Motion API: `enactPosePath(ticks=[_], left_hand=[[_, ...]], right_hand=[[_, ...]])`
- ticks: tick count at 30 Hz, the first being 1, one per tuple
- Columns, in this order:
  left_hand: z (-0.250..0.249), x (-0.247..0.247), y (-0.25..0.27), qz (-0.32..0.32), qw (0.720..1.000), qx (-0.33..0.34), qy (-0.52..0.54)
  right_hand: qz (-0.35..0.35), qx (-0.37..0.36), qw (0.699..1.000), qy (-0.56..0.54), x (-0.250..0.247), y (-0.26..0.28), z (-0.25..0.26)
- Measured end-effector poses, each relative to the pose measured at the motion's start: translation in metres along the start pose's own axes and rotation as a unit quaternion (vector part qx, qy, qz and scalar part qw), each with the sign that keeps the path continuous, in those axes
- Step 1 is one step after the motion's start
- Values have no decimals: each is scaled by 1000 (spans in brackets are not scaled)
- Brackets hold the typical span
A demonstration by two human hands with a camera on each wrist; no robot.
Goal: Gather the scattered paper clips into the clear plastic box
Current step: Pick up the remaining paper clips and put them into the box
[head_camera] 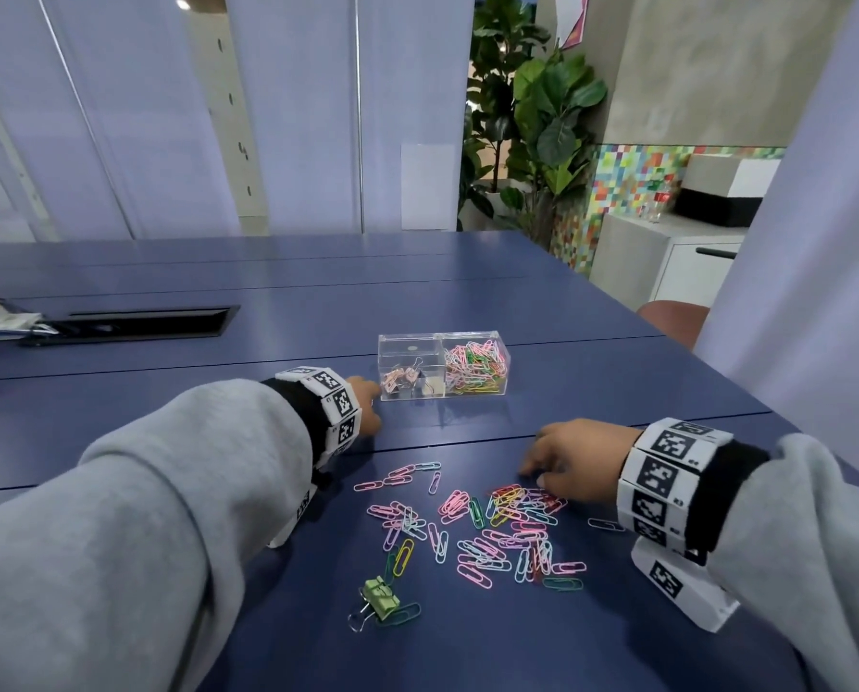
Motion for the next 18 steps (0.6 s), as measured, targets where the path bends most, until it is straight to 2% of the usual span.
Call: enactPosePath(ticks=[5, 10, 18], left_hand=[[-6, -2, -2, 38, 999, 24, -24], [-13, -2, 20, 17, 996, 82, -7], [-19, 3, 49, 48, 977, 188, 87]], right_hand=[[11, -32, 999, -17, 3, 4, 3], [6, -38, 999, -22, 4, 4, 3], [1, -36, 999, -22, 4, 6, 6]])
Point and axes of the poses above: each hand's wrist, its own y-axis away from the middle knuckle, its own x-axis out of the palm, z = x × y, the point moved 1 cm from there along -y, towards the middle knuckle, and after that the axes turned 3 degrees about -y, right-handed, at the moved point
